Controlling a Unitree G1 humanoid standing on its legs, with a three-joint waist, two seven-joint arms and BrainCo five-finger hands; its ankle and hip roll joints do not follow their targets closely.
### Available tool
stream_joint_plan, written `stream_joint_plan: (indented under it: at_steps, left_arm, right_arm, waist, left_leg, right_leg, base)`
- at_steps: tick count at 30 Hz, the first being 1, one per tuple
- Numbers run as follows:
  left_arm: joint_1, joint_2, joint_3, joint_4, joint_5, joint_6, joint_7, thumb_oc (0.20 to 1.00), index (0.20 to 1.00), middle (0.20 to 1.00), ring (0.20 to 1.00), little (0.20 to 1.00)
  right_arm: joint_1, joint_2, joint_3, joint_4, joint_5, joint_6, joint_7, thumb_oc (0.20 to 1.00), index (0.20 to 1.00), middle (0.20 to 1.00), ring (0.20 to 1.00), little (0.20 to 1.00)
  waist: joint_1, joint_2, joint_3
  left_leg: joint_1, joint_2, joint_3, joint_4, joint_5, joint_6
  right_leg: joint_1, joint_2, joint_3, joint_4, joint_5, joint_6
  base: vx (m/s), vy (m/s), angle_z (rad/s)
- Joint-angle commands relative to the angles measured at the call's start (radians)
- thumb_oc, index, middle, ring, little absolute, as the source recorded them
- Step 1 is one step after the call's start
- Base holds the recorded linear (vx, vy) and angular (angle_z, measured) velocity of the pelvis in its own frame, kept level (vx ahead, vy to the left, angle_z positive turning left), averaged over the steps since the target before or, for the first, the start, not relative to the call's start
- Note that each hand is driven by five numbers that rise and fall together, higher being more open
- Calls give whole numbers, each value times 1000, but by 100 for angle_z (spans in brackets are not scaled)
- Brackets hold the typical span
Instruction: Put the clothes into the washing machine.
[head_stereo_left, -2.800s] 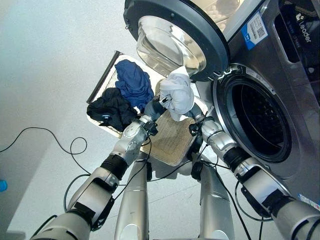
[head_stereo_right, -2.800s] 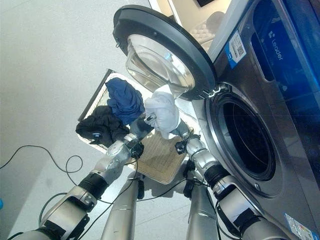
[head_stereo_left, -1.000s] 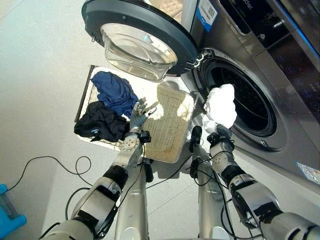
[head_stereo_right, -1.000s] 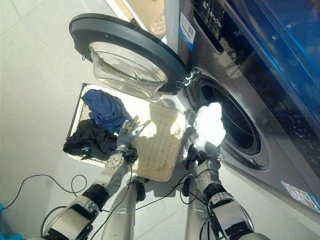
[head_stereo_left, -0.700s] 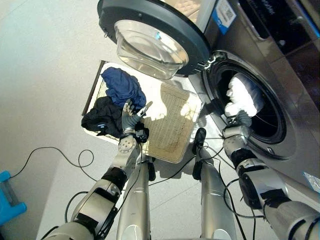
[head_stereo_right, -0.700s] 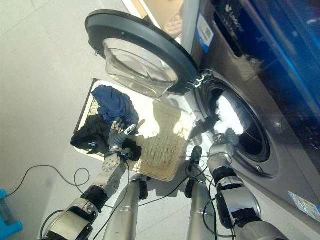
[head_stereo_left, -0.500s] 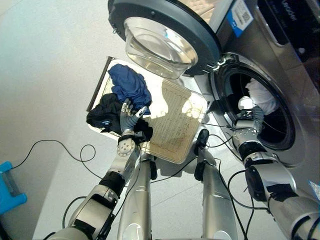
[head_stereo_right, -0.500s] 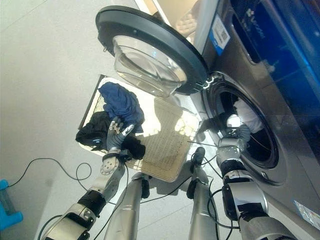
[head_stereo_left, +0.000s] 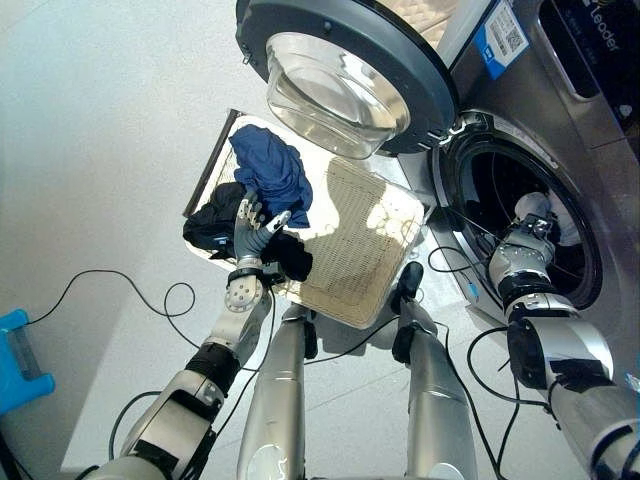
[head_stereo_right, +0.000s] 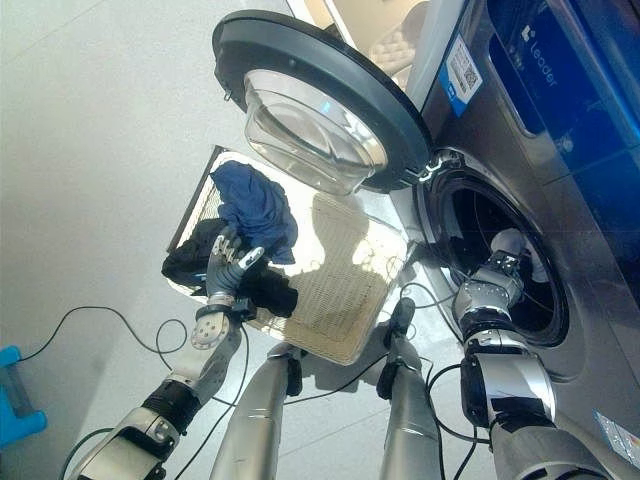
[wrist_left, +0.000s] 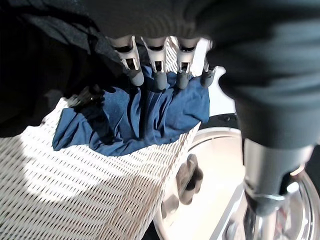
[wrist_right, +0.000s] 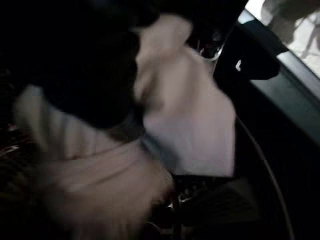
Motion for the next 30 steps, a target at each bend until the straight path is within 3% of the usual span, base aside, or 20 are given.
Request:
stream_joint_plan:
  at_steps: [1, 2, 4, 5, 7, 11, 12, 13, 15, 17, 25, 30]
  left_arm:
    - [-28, 21, -25, -47, 257, 30, 142, 1000, 1000, 1000, 1000, 1000]
    - [-28, 21, -25, -47, 257, 30, 142, 1000, 1000, 1000, 1000, 1000]
    - [-46, 50, -41, -11, 364, 93, 222, 1000, 1000, 1000, 1000, 1000]
    - [-71, 82, -60, 32, 441, 165, 289, 1000, 1000, 1000, 1000, 1000]
    - [-96, 104, -61, 98, 483, 198, 305, 1000, 1000, 1000, 1000, 1000]
    - [-126, 104, -50, 167, 472, 217, 297, 1000, 1000, 1000, 1000, 1000]
    - [-149, 100, -35, 211, 462, 226, 291, 1000, 1000, 1000, 1000, 1000]
    - [-197, 101, -20, 262, 472, 251, 308, 1000, 1000, 1000, 1000, 1000]
    - [-202, 101, -18, 268, 472, 252, 309, 1000, 1000, 1000, 1000, 1000]
    - [-268, 102, 8, 338, 445, 277, 332, 1000, 1000, 1000, 1000, 1000]
    - [-421, 104, 41, 513, 453, 349, 344, 1000, 1000, 1000, 1000, 1000]
    - [-478, 109, 34, 566, 446, 361, 335, 1000, 1000, 1000, 1000, 1000]
  right_arm:
    - [-13, -121, 69, -3, -279, 19, -103, 1000, 1000, 1000, 1000, 1000]
    - [-13, -121, 69, -3, -279, 19, -103, 1000, 1000, 1000, 1000, 1000]
    - [-8, -127, 96, 5, -320, 53, -132, 1000, 1000, 1000, 1000, 1000]
    - [-9, -136, 123, 32, -374, 81, -153, 1000, 1000, 1000, 1000, 1000]
    - [-17, -149, 153, 62, -430, 104, -180, 1000, 1000, 1000, 1000, 1000]
    - [-30, -157, 184, 87, -502, 128, -200, 1000, 1000, 1000, 1000, 1000]
    - [-36, -154, 208, 89, -551, 150, -205, 1000, 1000, 1000, 1000, 1000]
    - [-51, -144, 256, 79, -702, 196, -258, 1000, 1000, 1000, 1000, 1000]
    - [-53, -144, 261, 76, -712, 200, -266, 1000, 1000, 1000, 1000, 1000]
    - [-63, -142, 308, 72, -819, 251, -316, 1000, 1000, 1000, 1000, 1000]
    - [-47, -72, 366, 25, -825, 233, -213, 1000, 1000, 1000, 1000, 1000]
    - [-26, -47, 387, 4, -844, 212, -183, 1000, 1000, 1000, 1000, 1000]
  waist:
    - [-2, 82, -26]
    - [-2, 82, -26]
    - [-5, 81, -26]
    - [-7, 80, -26]
    - [-8, 81, -26]
    - [-12, 81, -26]
    - [-17, 78, -26]
    - [-26, 73, -26]
    - [-27, 72, -26]
    - [-40, 62, -26]
    - [-75, 31, -26]
    - [-90, 17, -26]
  left_leg:
    - [22, -70, 36, -92, -1, -24]
    - [22, -70, 36, -92, -1, -24]
    - [23, -68, 40, -102, 7, -25]
    - [25, -65, 44, -108, 13, -27]
    - [24, -61, 48, -111, 18, -30]
    - [19, -56, 54, -110, 23, -32]
    - [13, -54, 56, -109, 26, -33]
    - [4, -49, 62, -111, 32, -37]
    - [2, -49, 63, -112, 33, -37]
    - [-10, -41, 68, -113, 41, -41]
    - [-46, -26, 78, -110, 58, -56]
    - [-61, -17, 86, -112, 65, -61]
  right_leg:
    - [7, -2, -94, 154, -145, 89]
    - [7, -2, -94, 154, -145, 89]
    - [8, 2, -94, 145, -143, 88]
    - [9, 4, -94, 137, -140, 88]
    - [7, 5, -94, 136, -140, 89]
    - [0, 6, -91, 140, -142, 89]
    - [-7, 8, -87, 140, -142, 89]
    - [-19, 12, -82, 142, -142, 88]
    - [-21, 12, -81, 142, -142, 88]
    - [-41, 16, -73, 151, -141, 90]
    - [-82, 31, -53, 159, -142, 88]
    - [-99, 38, -42, 161, -141, 86]
  base:
    - [0, 0, 0]
    - [0, 0, 0]
    - [0, 0, 0]
    - [0, 0, 0]
    - [0, 0, 0]
    - [0, 0, 0]
    - [0, 0, 0]
    - [0, 0, 0]
    - [0, 0, 0]
    - [0, 0, 0]
    - [-2, 0, -1]
    - [0, -2, -1]
